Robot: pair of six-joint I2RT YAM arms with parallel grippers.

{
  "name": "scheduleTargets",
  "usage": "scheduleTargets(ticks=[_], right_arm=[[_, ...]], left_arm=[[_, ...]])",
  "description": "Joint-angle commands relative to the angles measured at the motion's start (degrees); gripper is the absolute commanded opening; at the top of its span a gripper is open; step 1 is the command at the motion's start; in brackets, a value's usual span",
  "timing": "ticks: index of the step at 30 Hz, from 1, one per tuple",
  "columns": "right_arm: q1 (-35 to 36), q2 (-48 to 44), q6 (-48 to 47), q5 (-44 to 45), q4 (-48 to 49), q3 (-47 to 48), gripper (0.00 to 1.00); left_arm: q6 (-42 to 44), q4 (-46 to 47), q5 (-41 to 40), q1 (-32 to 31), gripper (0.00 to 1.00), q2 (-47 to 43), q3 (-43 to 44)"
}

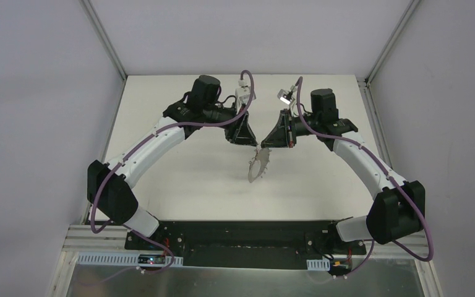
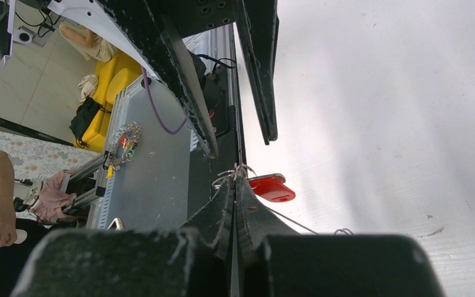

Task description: Put the keys on the keyring

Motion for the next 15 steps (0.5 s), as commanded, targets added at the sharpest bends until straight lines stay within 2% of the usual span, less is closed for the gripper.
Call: scheduleTargets(ticks=[1, 9, 15], right_arm=[[-0.34, -2.20, -0.43, -1.68, 2.49, 2.68, 0.00], [-0.34, -2.44, 1.11, -1.78, 3.66, 2.22, 0.00], [-0.37, -2.21, 2.62, -1.62, 5.14, 1.87, 0.00]], left_arm=[[-5.50, 6.72, 5.00, -0.26, 0.36, -0.49, -1.98], [-9.72, 12.06, 6.15, -0.30, 0.36, -0.18, -4.87], [-12.59, 15.95, 7.02, -0.30, 0.31, -0.35, -7.32]])
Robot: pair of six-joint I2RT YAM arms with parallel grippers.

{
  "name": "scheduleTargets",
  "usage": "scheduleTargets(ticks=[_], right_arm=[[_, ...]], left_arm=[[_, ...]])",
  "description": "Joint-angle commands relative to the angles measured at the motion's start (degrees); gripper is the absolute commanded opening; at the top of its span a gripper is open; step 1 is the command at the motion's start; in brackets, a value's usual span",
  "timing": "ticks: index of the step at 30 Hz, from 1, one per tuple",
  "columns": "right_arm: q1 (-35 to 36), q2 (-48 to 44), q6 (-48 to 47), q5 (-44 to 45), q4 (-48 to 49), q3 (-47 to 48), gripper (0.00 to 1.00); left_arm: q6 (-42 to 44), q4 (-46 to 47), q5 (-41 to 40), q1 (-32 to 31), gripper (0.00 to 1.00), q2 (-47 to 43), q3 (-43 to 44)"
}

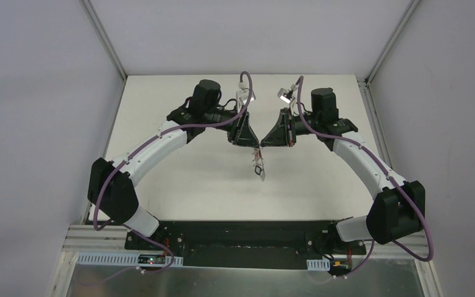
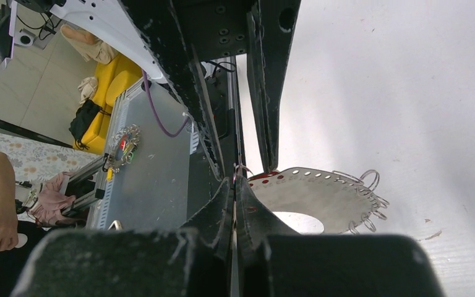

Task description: Put the keys on the keyring

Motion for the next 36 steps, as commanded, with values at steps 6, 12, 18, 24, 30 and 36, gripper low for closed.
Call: scheduleTargets(ticks=[6, 12, 18, 24, 30, 36], right_arm=[[-0.54, -2.21, 1.93, -1.20, 4.02, 1.87, 0.00], [-0.55, -2.20, 1.99, -0.71, 4.02, 1.80, 0.00], [-0.56, -2.29, 1.69, -0.22, 4.02, 1.31, 0.00], [-0.71, -2.61, 0.71, 0.34, 4.06, 0.48, 0.00], [-0.74, -3.04, -5.54, 1.32, -1.24, 0.82, 0.00], [-0.34, -3.72, -8.77, 0.24, -3.70, 0.65, 0.08]], left_arm=[[-3.27, 5.71, 3.18, -0.28, 0.27, -1.13, -2.37], [-4.10, 6.74, 3.41, -0.30, 0.20, -1.17, -2.90], [-4.51, 6.87, 3.94, -0.22, 0.07, -0.80, -2.50], [-3.16, 3.93, 3.55, -0.12, 0.00, -0.82, -1.22], [3.44, -7.77, 0.29, -0.17, 0.00, -0.84, 3.48], [16.25, -31.50, -4.72, -1.08, 0.00, 4.10, 17.26]])
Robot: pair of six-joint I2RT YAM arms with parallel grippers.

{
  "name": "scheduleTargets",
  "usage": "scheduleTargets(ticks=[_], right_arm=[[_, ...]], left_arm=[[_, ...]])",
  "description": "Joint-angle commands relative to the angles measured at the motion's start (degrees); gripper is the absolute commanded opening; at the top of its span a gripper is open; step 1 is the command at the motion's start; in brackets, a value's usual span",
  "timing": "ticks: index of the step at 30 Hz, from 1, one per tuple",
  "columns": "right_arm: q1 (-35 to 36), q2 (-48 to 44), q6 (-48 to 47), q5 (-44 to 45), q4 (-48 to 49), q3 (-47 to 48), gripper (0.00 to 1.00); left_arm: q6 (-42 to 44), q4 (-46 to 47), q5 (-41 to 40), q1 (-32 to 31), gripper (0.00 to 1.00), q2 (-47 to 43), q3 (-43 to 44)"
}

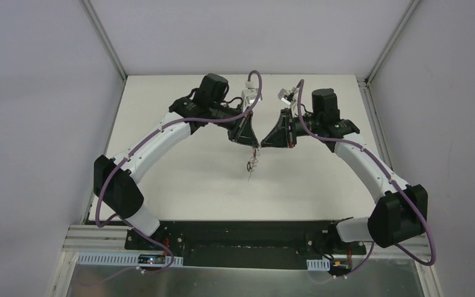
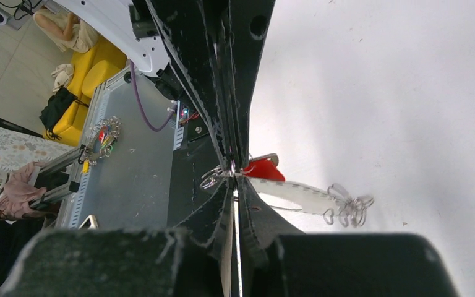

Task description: Put the keys on the keyring

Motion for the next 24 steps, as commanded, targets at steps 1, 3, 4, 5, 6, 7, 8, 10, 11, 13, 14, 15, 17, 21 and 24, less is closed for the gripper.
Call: scheduleTargets(ticks=[1, 3, 4, 5, 6, 7, 8, 10, 11, 13, 14, 15, 17, 21, 24], right_arm=[[-0.56, -2.58, -3.88, -1.06, -2.71, 0.91, 0.11], [-0.40, -2.41, -3.71, -1.41, -2.62, 1.54, 0.15], [-0.38, -2.27, -3.67, -1.51, -2.66, 1.84, 0.19], [-0.21, -2.17, -3.66, -1.60, -2.65, 2.09, 0.23], [-0.07, -2.01, -3.73, -1.69, -2.65, 2.16, 0.26], [-0.09, -1.99, -3.78, -1.89, -2.59, 2.26, 0.28], [0.05, -1.94, -3.78, -2.08, -2.35, 2.24, 0.31], [0.16, -1.90, -3.70, -2.80, -2.14, 2.20, 0.35], [0.45, -1.92, -3.69, -3.11, -2.02, 2.20, 0.37], [1.03, -1.80, -3.69, -3.52, -2.05, 2.26, 0.39], [1.41, -1.64, -3.69, -3.62, -1.92, 2.28, 0.40], [1.77, -1.51, -3.69, -3.70, -1.92, 2.24, 0.40], [2.43, -1.22, -3.69, -3.73, -1.79, 2.25, 0.41], [3.45, -0.85, -2.82, -3.99, -0.99, 2.22, 0.41], [3.82, -0.68, -2.10, -3.72, -0.01, 2.01, 0.40]], left_arm=[[12.24, -21.85, -2.86, -0.33, 0.00, 3.10, 12.04], [14.38, -26.62, -3.85, -1.11, 0.00, 4.59, 14.82], [15.01, -28.04, -4.17, -1.38, 0.00, 4.97, 15.58], [15.26, -28.65, -4.40, -1.61, 0.00, 5.12, 15.87], [15.30, -28.84, -4.69, -1.80, 0.00, 5.02, 15.89], [15.35, -28.87, -4.93, -2.00, 0.00, 4.81, 15.87], [15.35, -28.92, -5.23, -2.15, 0.00, 4.55, 15.94], [15.20, -28.97, -5.46, -2.29, 0.00, 4.26, 15.99], [15.00, -28.96, -5.41, -2.30, 0.00, 4.21, 16.03], [14.30, -28.55, -5.10, -2.44, 0.00, 4.07, 15.83], [13.69, -27.99, -4.64, -2.48, 0.00, 4.01, 15.52], [12.98, -27.25, -4.18, -2.56, 0.00, 3.88, 15.25], [11.28, -25.77, -3.03, -2.65, 0.00, 3.68, 14.54], [8.71, -23.21, -1.77, -2.74, 0.00, 3.50, 13.63], [7.42, -22.04, -0.98, -2.74, 0.00, 3.42, 13.32]])
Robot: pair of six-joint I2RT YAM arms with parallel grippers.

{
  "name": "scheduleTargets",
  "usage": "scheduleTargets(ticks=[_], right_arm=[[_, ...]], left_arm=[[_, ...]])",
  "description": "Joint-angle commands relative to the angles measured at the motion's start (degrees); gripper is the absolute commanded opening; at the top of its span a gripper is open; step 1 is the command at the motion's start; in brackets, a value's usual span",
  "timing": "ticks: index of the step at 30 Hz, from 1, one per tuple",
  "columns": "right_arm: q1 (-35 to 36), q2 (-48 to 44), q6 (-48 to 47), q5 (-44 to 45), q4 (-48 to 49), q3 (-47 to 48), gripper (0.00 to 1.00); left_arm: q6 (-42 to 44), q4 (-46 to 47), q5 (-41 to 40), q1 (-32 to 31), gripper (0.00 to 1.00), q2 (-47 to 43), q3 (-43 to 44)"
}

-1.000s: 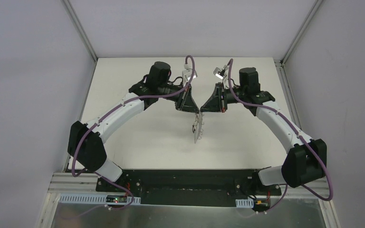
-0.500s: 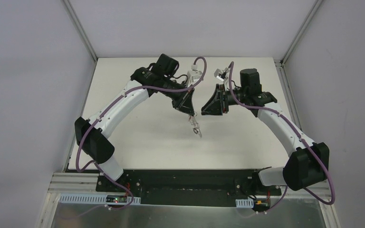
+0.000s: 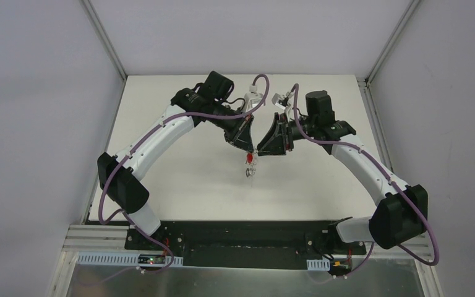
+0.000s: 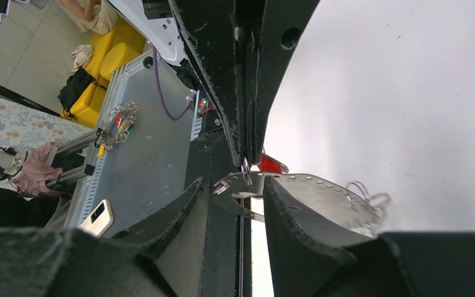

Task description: Put the keys on the keyring

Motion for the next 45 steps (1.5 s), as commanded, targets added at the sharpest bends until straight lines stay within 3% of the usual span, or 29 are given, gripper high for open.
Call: scheduleTargets(ticks=[1, 12, 19, 26, 35, 45], right_arm=[[0.75, 0.05, 0.28, -1.79, 2.56, 1.92, 0.40], [1.10, 0.93, 3.75, -1.56, 5.91, 1.52, 0.23], [1.43, 1.19, 4.92, -2.10, 7.25, 1.09, 0.00], [0.74, 1.31, 6.42, -1.62, 7.26, 2.49, 0.00], [0.21, 2.15, 9.15, -1.68, 7.10, 5.55, 0.00], [-0.55, 2.22, 14.11, -0.19, 11.77, 4.13, 0.00]], left_arm=[[-3.03, 3.47, 3.74, -0.80, 0.00, -1.34, -0.35], [-4.27, 5.11, 4.58, -0.80, 0.00, -1.27, -1.36], [-4.47, 5.33, 4.37, -0.80, 0.00, -1.35, -1.62], [-3.88, 6.06, 5.63, -0.39, 0.00, -1.63, -1.17], [-3.86, 8.72, 6.84, 1.44, 0.19, -3.46, -2.16], [-10.79, 16.80, 9.29, 3.14, 0.18, -4.58, -6.93]])
